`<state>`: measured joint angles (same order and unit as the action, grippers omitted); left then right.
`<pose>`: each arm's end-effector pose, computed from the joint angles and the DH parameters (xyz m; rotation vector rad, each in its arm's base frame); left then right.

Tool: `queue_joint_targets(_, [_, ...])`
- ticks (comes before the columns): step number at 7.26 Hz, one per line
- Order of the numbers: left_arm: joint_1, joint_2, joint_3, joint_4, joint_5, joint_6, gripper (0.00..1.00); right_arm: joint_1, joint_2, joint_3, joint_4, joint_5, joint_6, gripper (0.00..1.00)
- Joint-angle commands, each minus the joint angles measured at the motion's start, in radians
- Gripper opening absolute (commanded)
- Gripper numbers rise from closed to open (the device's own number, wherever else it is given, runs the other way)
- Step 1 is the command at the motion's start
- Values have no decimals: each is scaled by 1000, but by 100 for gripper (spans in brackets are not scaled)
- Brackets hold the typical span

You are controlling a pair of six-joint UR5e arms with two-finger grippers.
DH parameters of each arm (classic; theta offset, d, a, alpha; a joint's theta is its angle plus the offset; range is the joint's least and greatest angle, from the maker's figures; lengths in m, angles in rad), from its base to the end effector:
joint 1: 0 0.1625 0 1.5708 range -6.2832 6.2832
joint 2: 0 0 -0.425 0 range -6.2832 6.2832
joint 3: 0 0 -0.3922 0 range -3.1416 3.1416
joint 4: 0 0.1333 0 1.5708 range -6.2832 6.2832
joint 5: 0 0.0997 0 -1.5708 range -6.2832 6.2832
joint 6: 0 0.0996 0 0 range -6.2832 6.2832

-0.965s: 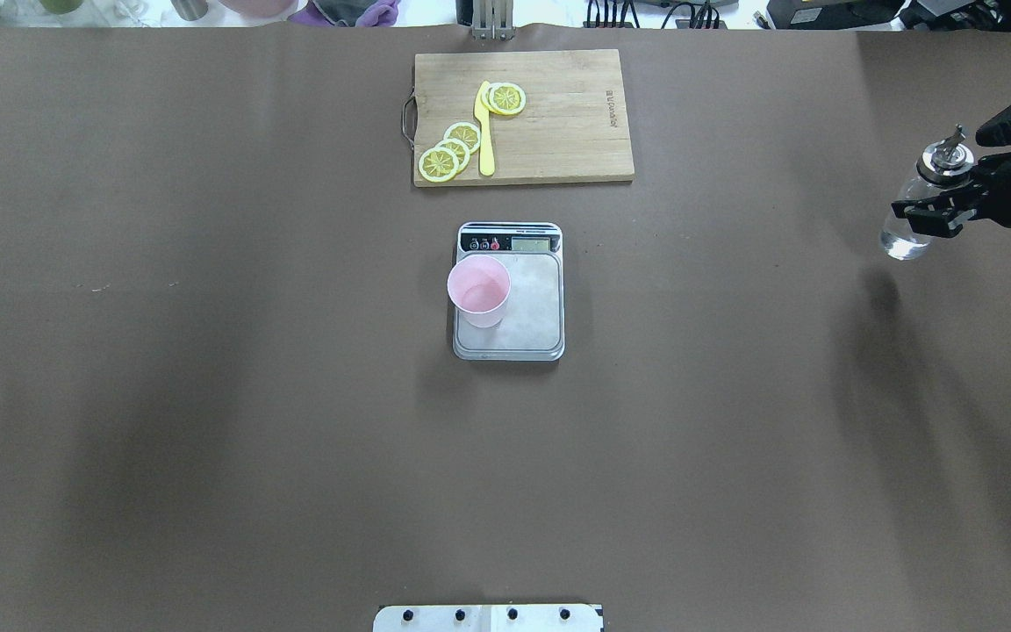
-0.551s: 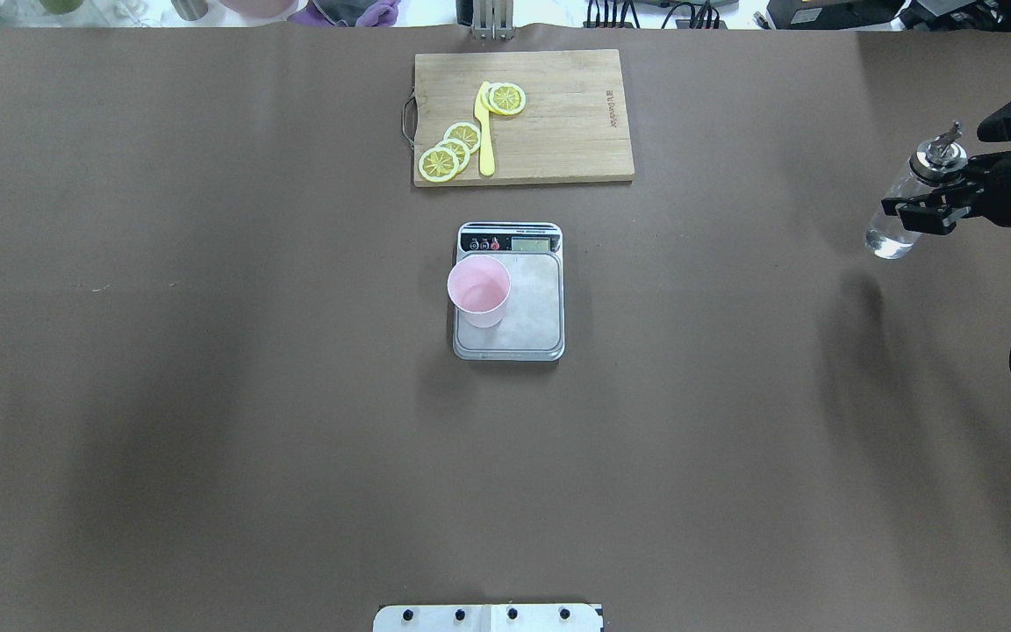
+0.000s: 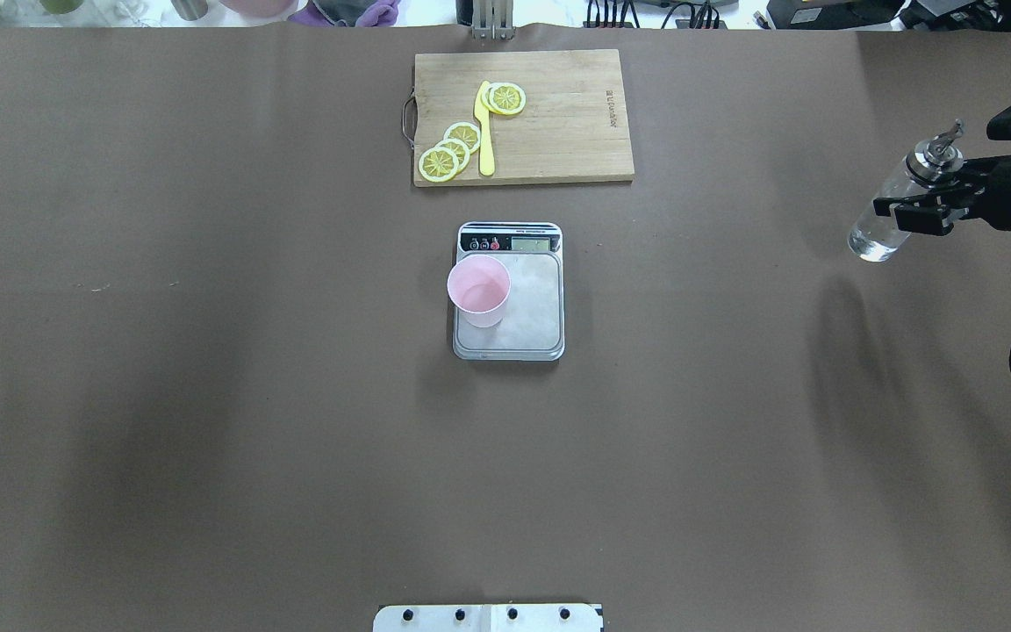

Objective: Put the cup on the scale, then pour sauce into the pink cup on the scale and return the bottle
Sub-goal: 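Carry the upright glass bottle with the right gripper toward the table edge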

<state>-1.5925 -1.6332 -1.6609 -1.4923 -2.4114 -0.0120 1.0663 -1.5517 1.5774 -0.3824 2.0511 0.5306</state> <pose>-0.0703 -0.5171 0.5860 0.0737 0.8398 -0.0006 -0.1739 -0.4955 0.5148 0.8257 -0.9523 -0.2687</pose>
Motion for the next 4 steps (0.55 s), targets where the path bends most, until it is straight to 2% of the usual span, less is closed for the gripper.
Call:
queue_joint_targets(1, [0, 4, 0, -3, 0, 7, 98, -2, 1, -80, 91, -2, 14, 34])
queue_joint_targets(2, [0, 6, -5, -2, 0, 6, 98, -3, 5, -123, 143, -5, 14, 35])
queue_joint_targets(4, [-1, 7, -7, -2, 0, 6, 98, -6, 7, -152, 155, -12, 5, 36])
